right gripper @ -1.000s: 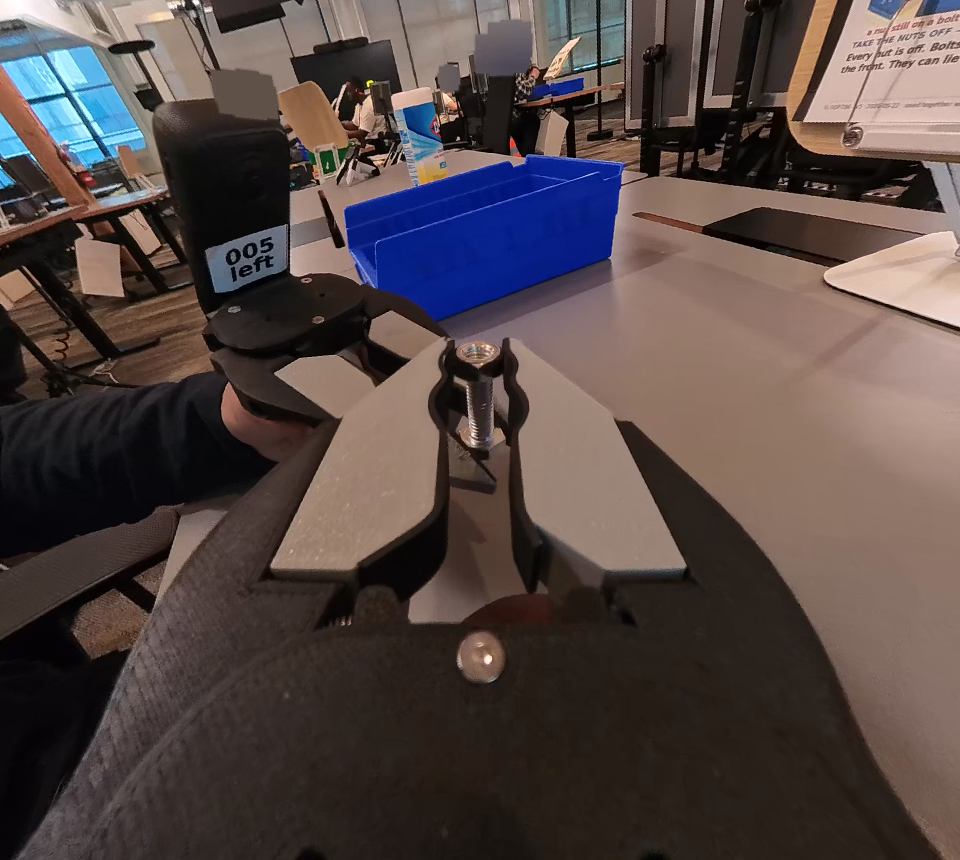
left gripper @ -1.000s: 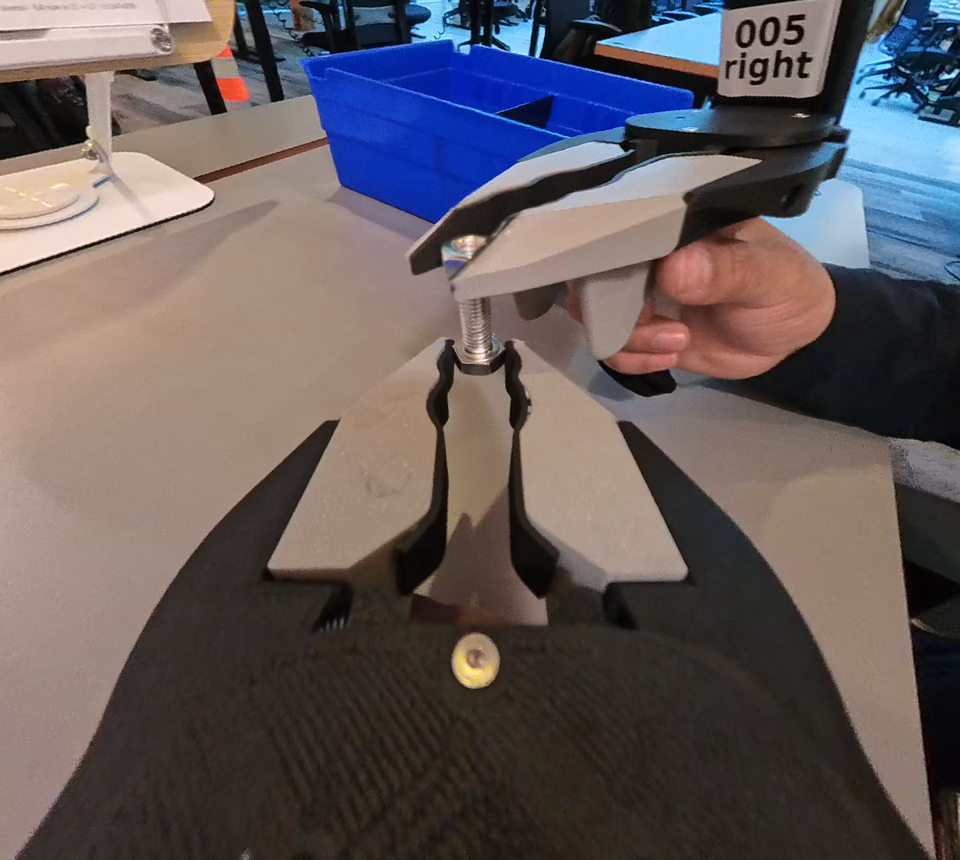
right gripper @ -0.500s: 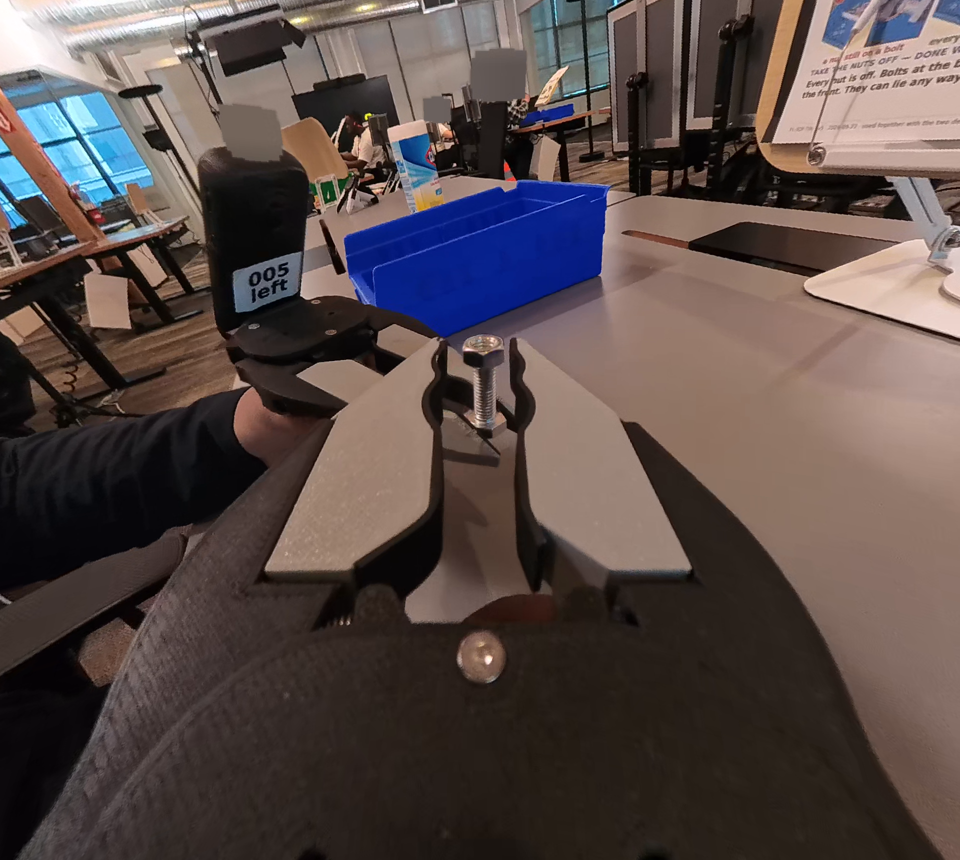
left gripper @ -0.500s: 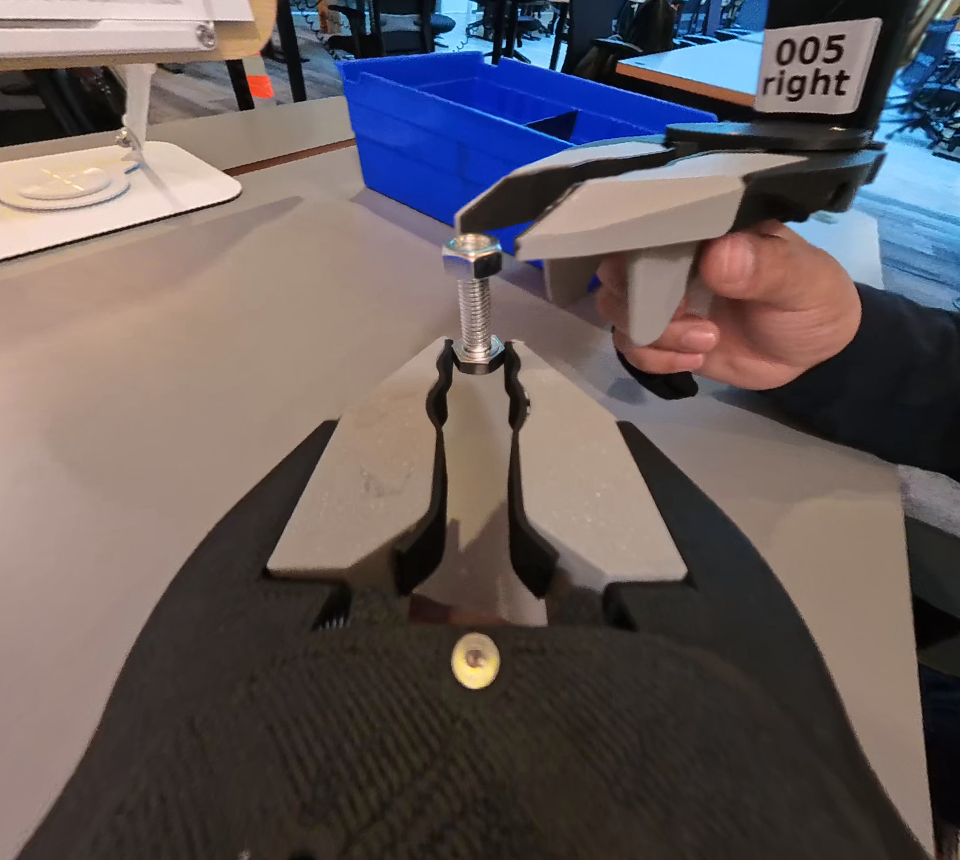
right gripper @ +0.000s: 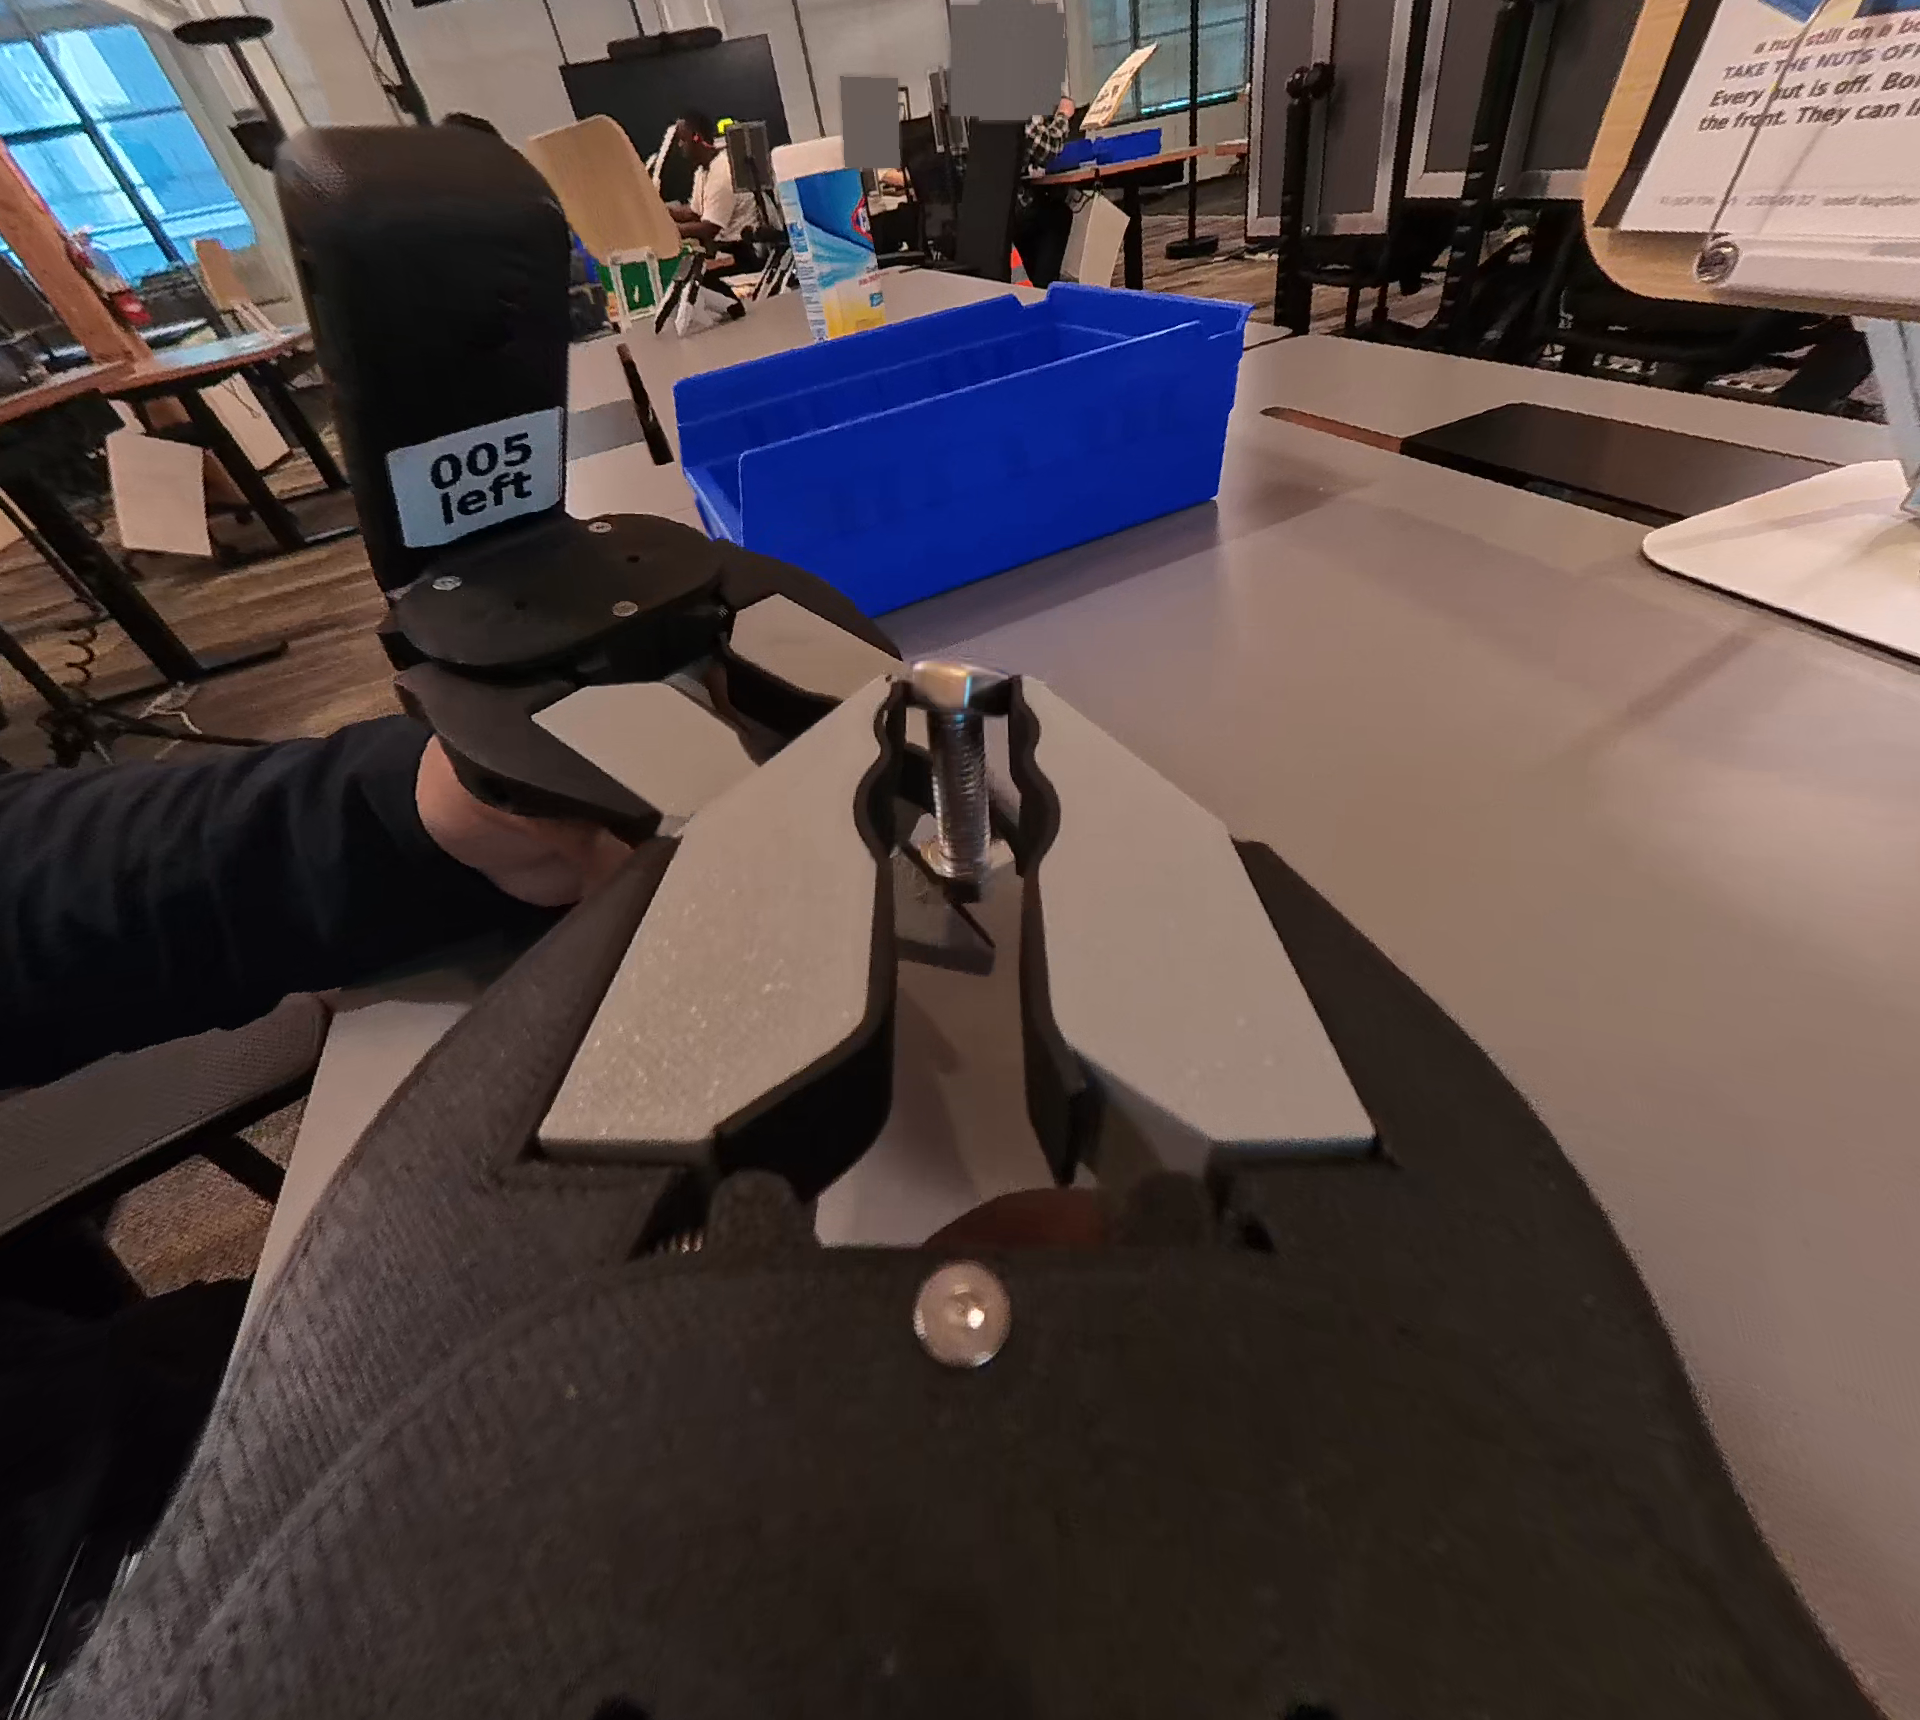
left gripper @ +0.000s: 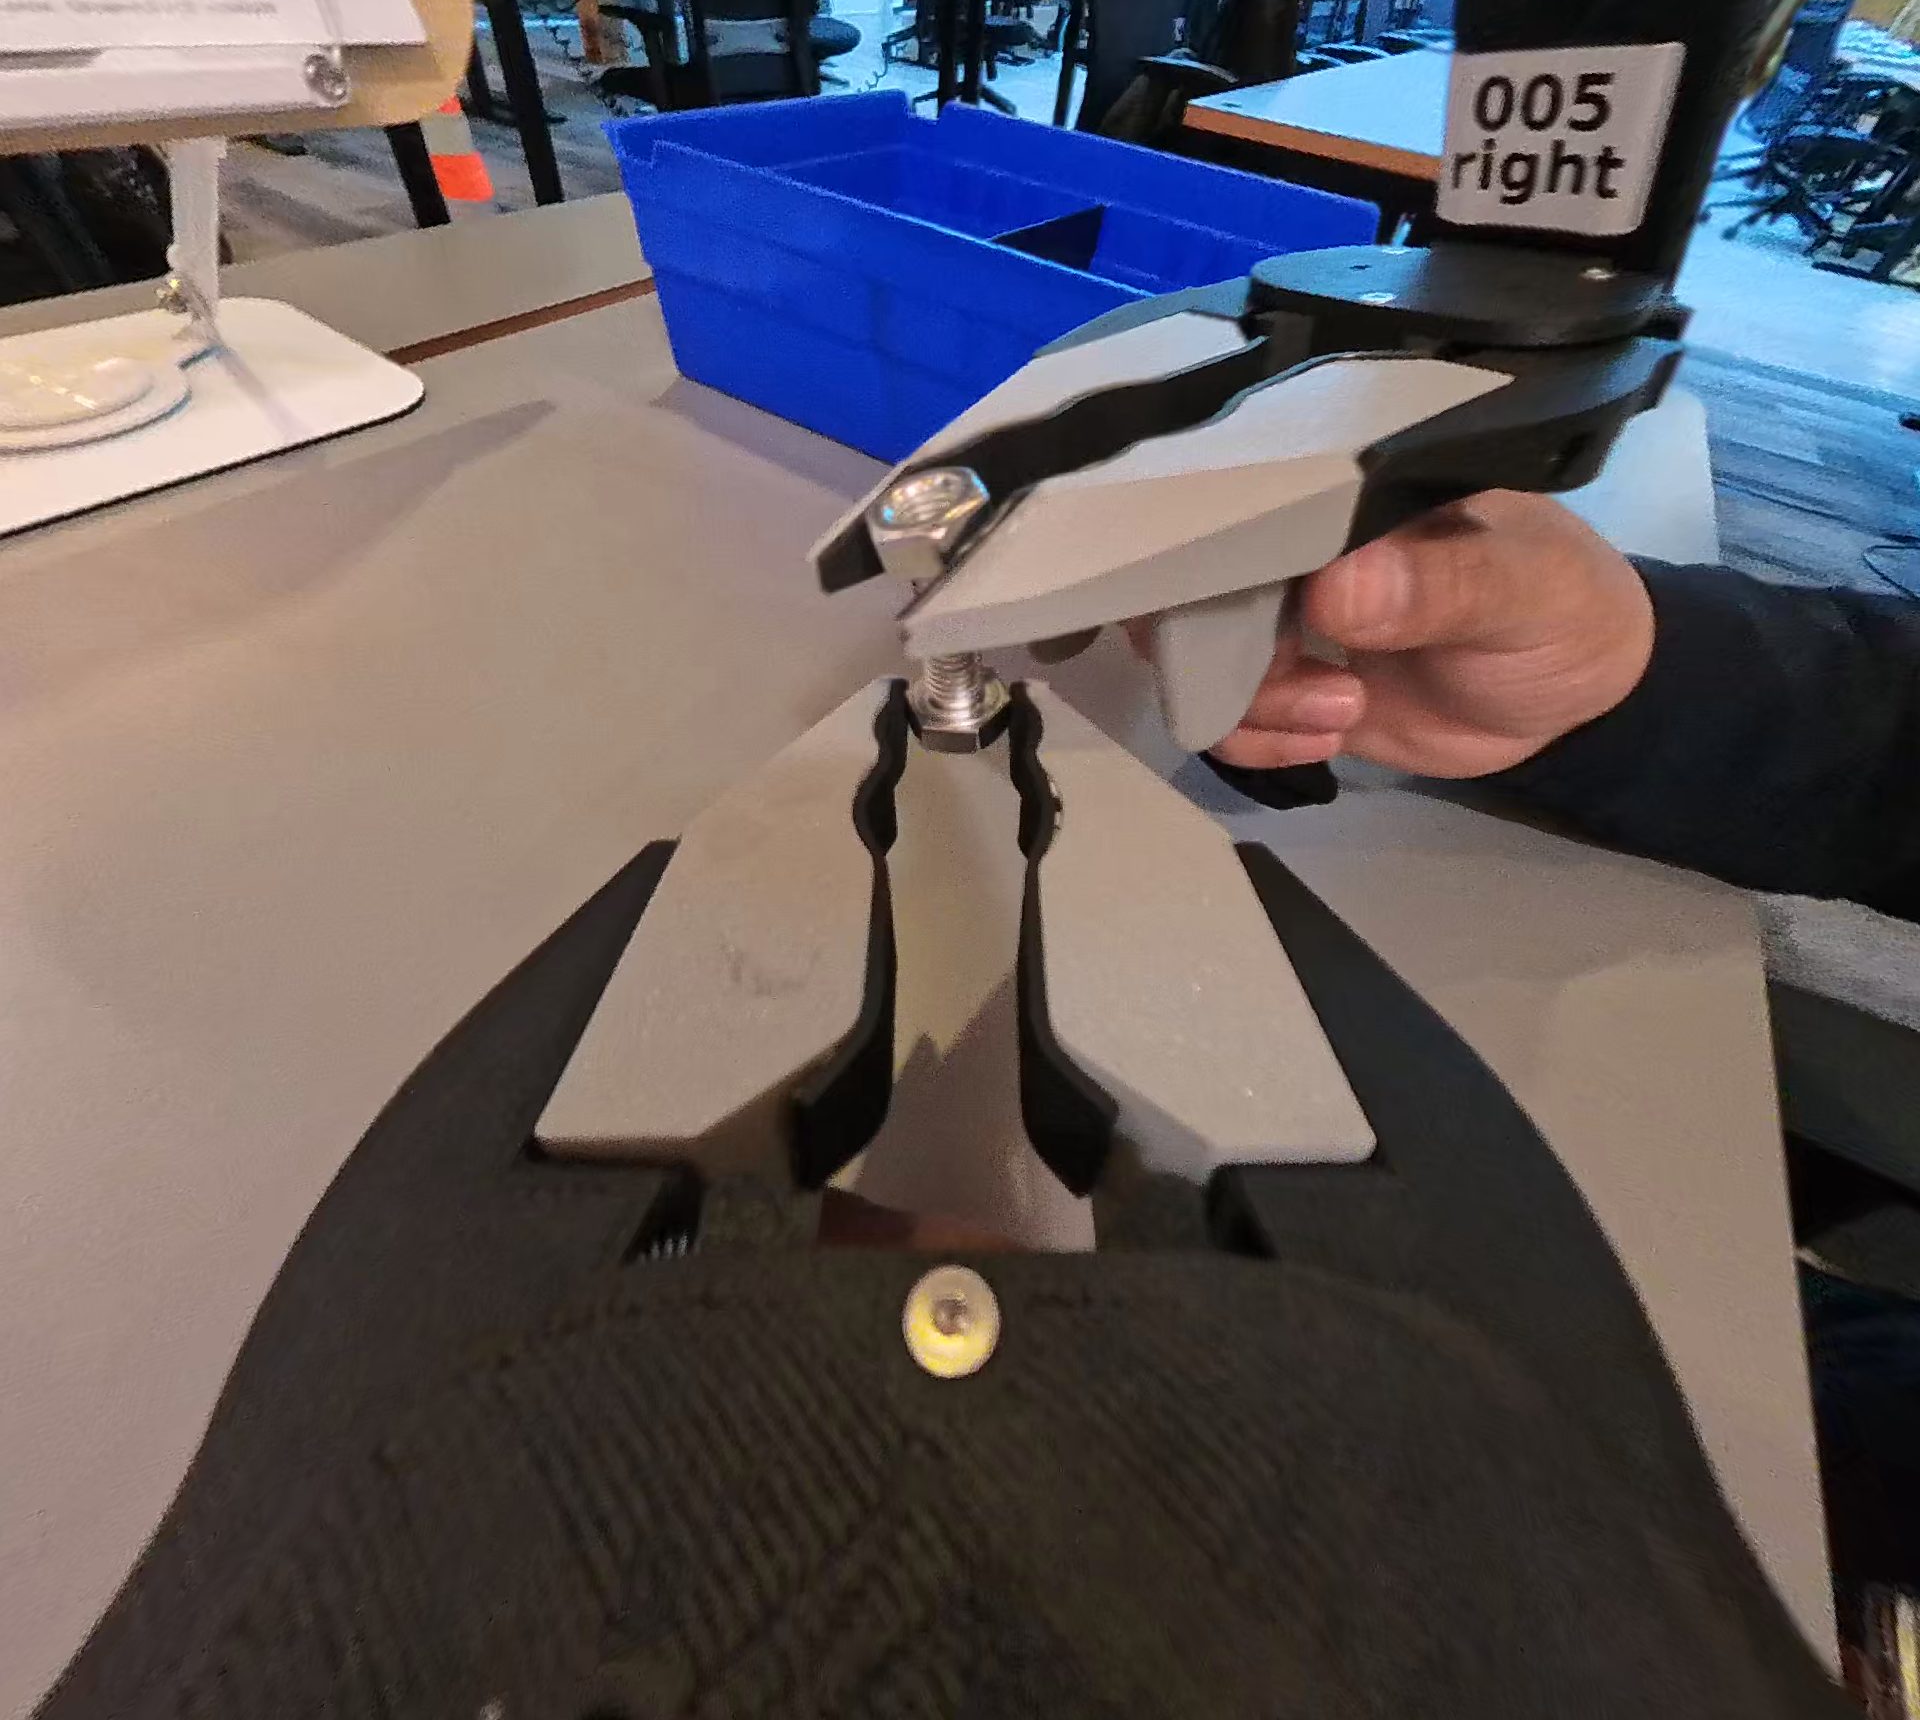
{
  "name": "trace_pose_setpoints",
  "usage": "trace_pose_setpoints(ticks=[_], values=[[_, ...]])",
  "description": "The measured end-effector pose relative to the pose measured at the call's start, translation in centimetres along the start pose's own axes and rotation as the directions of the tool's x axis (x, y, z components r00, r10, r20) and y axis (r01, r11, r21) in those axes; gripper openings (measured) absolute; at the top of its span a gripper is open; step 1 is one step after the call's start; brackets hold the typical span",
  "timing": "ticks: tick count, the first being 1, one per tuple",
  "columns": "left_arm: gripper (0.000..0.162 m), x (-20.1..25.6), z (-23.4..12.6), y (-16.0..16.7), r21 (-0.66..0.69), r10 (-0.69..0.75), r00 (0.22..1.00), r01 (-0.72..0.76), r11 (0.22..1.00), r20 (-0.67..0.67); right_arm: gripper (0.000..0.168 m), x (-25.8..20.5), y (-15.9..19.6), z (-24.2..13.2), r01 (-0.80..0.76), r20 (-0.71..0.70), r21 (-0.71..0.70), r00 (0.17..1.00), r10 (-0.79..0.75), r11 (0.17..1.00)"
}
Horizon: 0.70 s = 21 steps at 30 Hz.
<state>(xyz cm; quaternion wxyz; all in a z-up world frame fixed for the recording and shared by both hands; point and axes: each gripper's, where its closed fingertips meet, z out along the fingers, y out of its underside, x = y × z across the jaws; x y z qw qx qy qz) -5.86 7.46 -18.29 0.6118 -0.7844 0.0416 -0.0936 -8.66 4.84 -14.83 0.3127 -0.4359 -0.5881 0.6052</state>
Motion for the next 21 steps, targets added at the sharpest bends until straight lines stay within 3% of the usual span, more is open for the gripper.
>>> trace_pose_setpoints(ticks=[12, 21], values=[[0.017, 0.1, 0.1, 0.3, -0.012, 0.005, 1.0, -0.005, 1.0, -0.001, 0.014, 0.1, -0.6, -0.5, 0.005, 0.005, 0.023, 1.0, -0.005, 1.0], [0.017, -3.5, -0.7, 0.3, 0.012, -0.111, 0.985, 0.11, 0.994, 0.132, 0.014, 2.3, -3.4, -2.9, -0.002, -0.102, 0.145, 0.995, 0.017, 0.989]])
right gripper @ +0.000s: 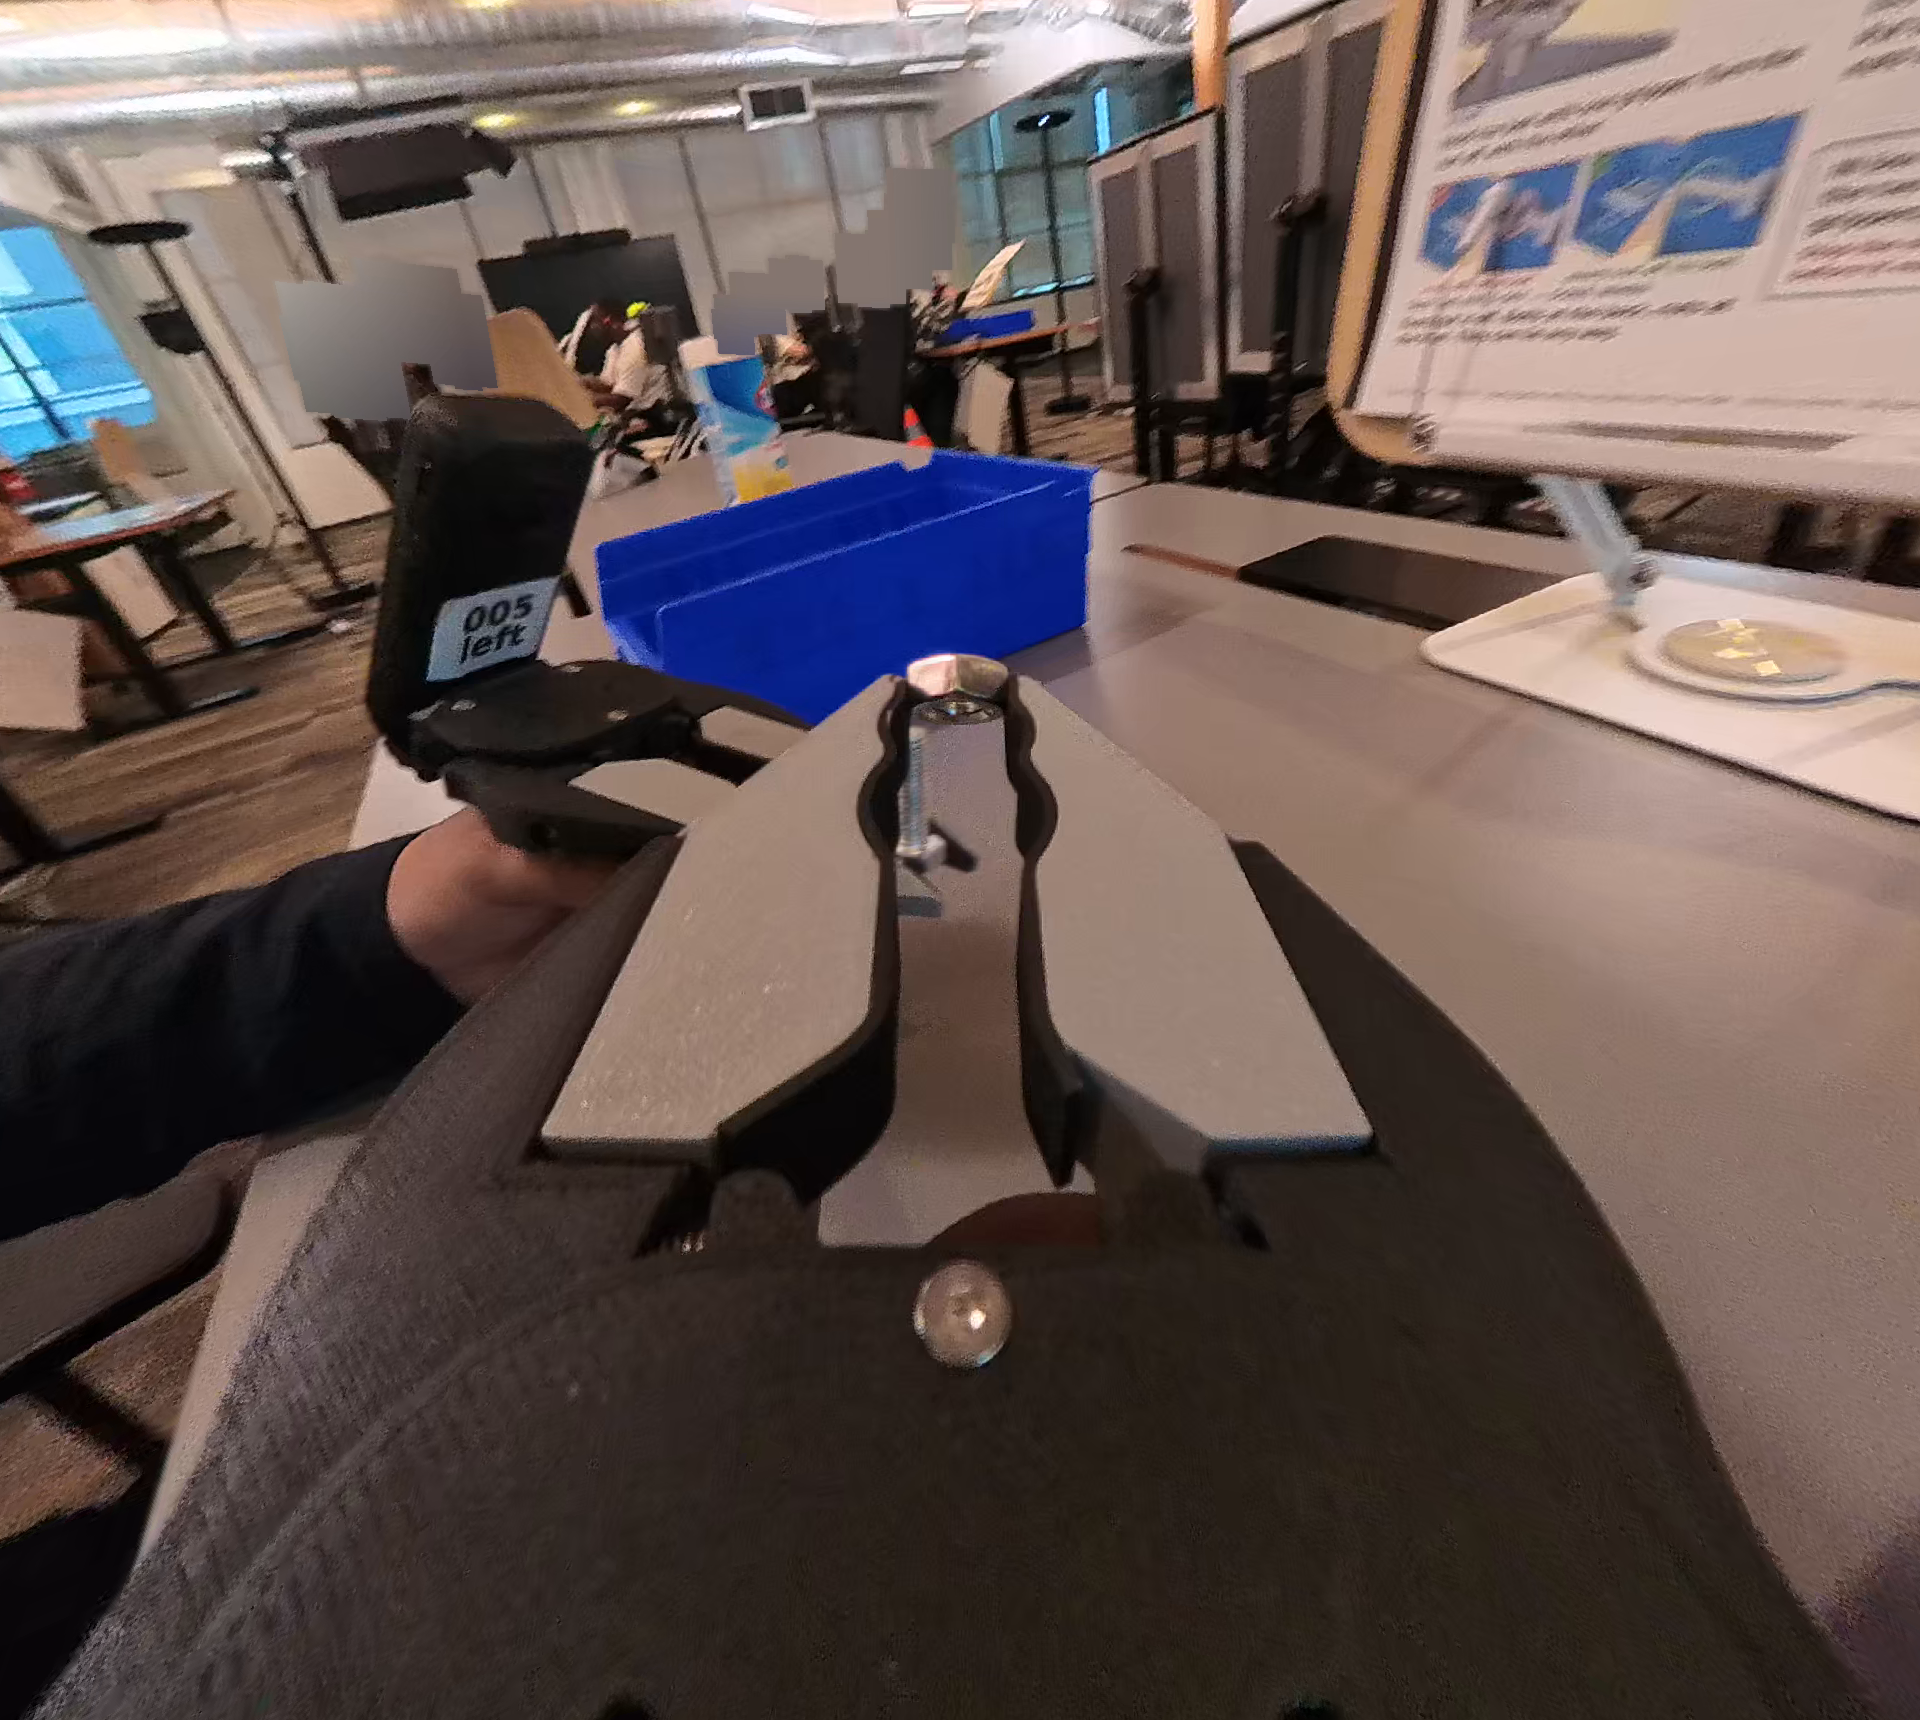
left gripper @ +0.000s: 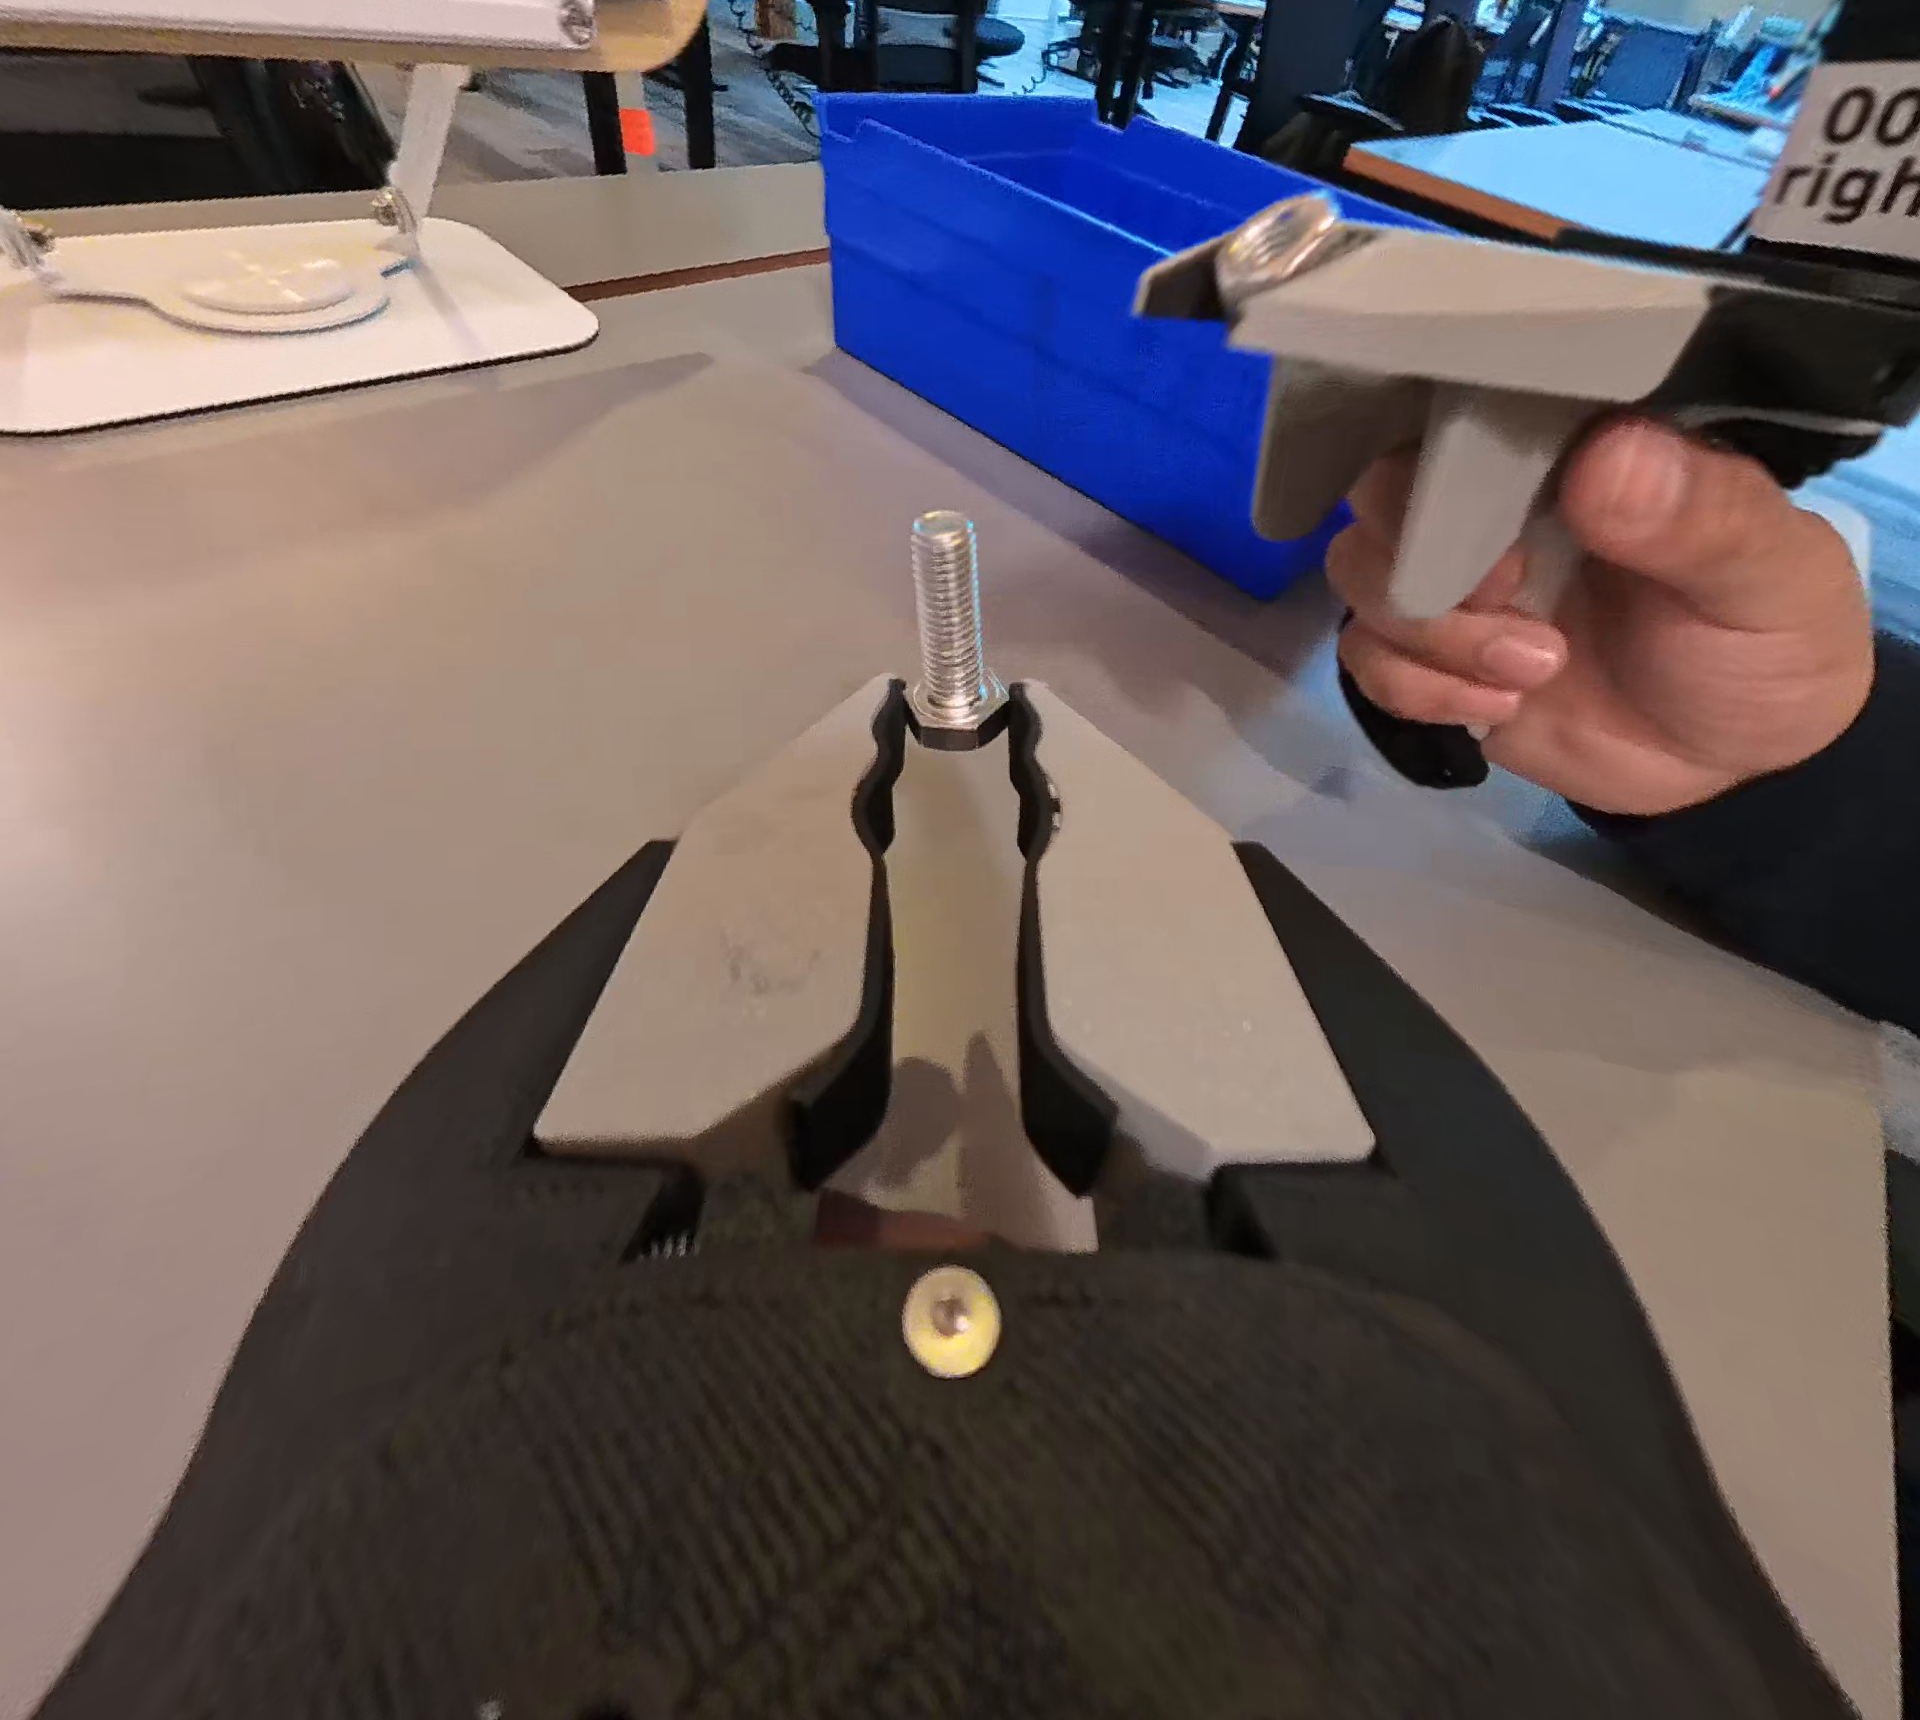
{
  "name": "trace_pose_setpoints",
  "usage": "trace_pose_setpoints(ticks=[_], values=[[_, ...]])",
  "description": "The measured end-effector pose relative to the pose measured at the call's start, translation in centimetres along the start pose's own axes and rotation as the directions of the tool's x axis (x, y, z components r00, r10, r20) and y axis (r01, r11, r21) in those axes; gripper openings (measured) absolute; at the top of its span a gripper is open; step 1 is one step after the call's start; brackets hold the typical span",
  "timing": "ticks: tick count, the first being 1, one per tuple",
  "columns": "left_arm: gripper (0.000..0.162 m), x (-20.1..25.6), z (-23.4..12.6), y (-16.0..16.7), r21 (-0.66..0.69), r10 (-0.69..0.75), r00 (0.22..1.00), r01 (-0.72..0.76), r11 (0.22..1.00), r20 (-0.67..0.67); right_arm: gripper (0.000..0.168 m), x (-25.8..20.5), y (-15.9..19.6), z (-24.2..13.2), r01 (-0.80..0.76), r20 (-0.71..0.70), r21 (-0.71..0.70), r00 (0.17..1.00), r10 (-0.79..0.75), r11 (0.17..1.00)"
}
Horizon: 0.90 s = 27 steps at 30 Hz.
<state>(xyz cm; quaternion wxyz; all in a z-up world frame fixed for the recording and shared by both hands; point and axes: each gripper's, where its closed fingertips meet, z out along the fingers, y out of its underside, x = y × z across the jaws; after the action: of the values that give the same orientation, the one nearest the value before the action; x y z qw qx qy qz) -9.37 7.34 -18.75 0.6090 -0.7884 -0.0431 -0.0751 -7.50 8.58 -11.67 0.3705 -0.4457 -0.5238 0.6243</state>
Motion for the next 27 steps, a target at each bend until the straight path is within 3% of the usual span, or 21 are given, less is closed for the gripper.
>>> trace_pose_setpoints(ticks=[8, 10, 13, 15, 18, 20, 27], values=[[0.017, 0.2, 0.1, 0.2, -0.009, 0.002, 1.0, -0.002, 1.0, -0.01, 0.014, 2.3, -5.7, -4.5, 0.269, -0.262, 0.1, 0.936, -0.236, 0.958], [0.017, 0.2, 0.1, 0.2, -0.009, -0.003, 1.0, 0.003, 1.0, -0.011, 0.014, 4.3, -7.3, -6.9, 0.359, -0.408, 0.058, 0.86, -0.306, 0.932], [0.017, 0.1, 0.1, 0.2, -0.006, -0.012, 1.0, 0.011, 1.0, -0.011, 0.015, 9.0, -8.1, -11.6, 0.444, -0.622, -0.159, 0.649, -0.439, 0.882], [0.017, 0.1, 0.1, 0.3, -0.01, -0.013, 1.0, 0.013, 1.0, -0.016, 0.014, 12.2, -6.9, -14.3, 0.374, -0.673, -0.286, 0.577, -0.462, 0.882], [0.017, 0.4, 0.3, 0.5, -0.021, -0.003, 1.0, 0.003, 1.0, -0.02, 0.014, 16.2, -1.6, -16.6, 0.09, -0.662, -0.435, 0.642, -0.386, 0.896], [0.017, 0.4, 0.3, 0.5, -0.024, 0.0, 1.0, 0.0, 1.0, -0.022, 0.015, 17.5, 1.6, -17.5, -0.057, -0.659, -0.515, 0.665, -0.352, 0.855], [0.017, 0.5, 0.2, 0.4, -0.016, -0.003, 1.0, 0.003, 1.0, -0.028, 0.018, 17.1, 1.0, -16.9, -0.021, -0.662, -0.491, 0.659, -0.357, 0.871]])
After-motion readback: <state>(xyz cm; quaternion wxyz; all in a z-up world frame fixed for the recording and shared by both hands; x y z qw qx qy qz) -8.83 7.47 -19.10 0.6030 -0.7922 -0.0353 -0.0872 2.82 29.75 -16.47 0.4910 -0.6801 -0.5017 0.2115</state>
